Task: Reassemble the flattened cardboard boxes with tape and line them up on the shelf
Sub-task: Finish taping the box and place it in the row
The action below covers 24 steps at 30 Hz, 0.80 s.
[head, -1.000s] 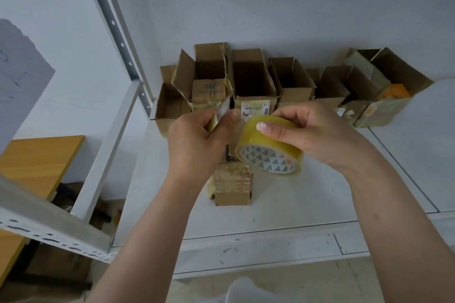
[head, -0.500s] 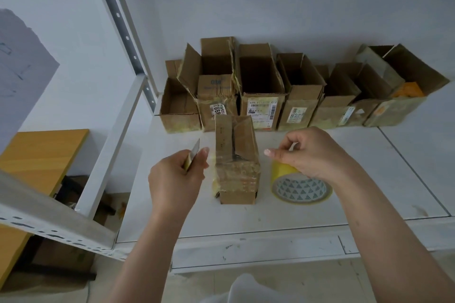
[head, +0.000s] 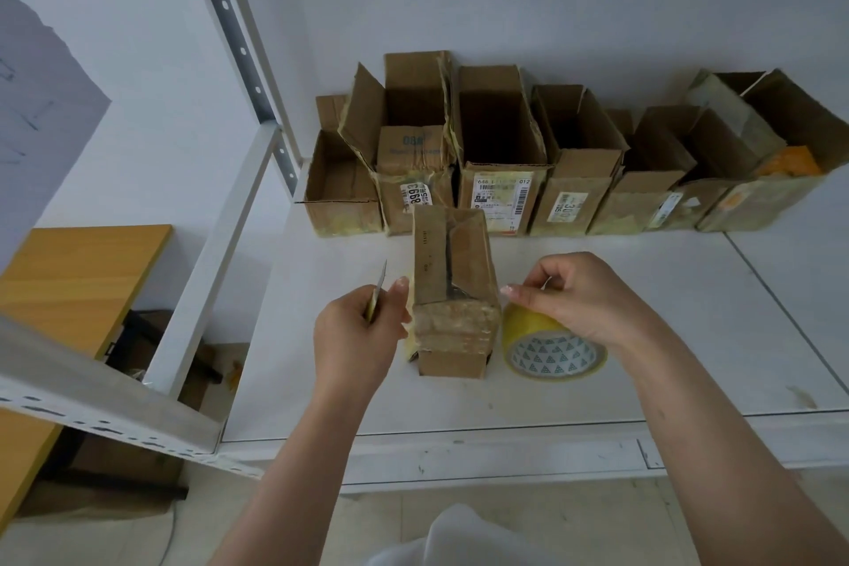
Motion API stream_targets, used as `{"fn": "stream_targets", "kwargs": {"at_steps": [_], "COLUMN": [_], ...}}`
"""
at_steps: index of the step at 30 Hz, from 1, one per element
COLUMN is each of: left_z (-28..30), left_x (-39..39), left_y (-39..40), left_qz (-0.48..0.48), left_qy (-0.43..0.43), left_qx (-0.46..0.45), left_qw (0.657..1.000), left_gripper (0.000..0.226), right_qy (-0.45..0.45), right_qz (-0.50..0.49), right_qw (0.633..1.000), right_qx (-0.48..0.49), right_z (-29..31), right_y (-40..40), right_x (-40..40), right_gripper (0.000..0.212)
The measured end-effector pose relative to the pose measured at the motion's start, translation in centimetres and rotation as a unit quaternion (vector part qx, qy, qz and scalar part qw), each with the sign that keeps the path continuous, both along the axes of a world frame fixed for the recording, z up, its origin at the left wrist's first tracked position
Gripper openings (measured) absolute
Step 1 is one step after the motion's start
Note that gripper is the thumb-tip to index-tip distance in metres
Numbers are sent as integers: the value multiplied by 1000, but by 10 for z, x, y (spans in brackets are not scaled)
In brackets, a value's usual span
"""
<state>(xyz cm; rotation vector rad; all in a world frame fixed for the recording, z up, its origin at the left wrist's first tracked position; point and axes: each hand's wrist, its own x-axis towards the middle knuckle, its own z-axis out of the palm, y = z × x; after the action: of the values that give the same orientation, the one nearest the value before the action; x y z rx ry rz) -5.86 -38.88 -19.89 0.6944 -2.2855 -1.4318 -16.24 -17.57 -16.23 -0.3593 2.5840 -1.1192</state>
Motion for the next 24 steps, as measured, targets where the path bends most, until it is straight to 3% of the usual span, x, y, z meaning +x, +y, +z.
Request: {"fn": "stream_targets", "kwargs": {"at_steps": [9, 14, 22, 24], "left_z": [-28, -36, -50, -50], "left_x": [3, 4, 7, 5], "left_y": [18, 26, 47, 48], "left_qz": [-21, -31, -62, -82], "left_qy": [-29, -16, -148, -150], "left_qx": [128, 115, 189, 223], "left_qw": [991, 993, 969, 960], "left_gripper": [52, 53, 75, 64], "right_qy": [4, -17, -38, -30], "right_qz": [19, 18, -10, -17], "right_qw": [1000, 999, 997, 997], "right_qx": [-11, -34, -61, -62], "right_z": [-11, -22, -40, -40], "right_y": [1, 4, 25, 26], "right_x": [2, 4, 12, 13], "right_gripper": [30, 26, 23, 24]}}
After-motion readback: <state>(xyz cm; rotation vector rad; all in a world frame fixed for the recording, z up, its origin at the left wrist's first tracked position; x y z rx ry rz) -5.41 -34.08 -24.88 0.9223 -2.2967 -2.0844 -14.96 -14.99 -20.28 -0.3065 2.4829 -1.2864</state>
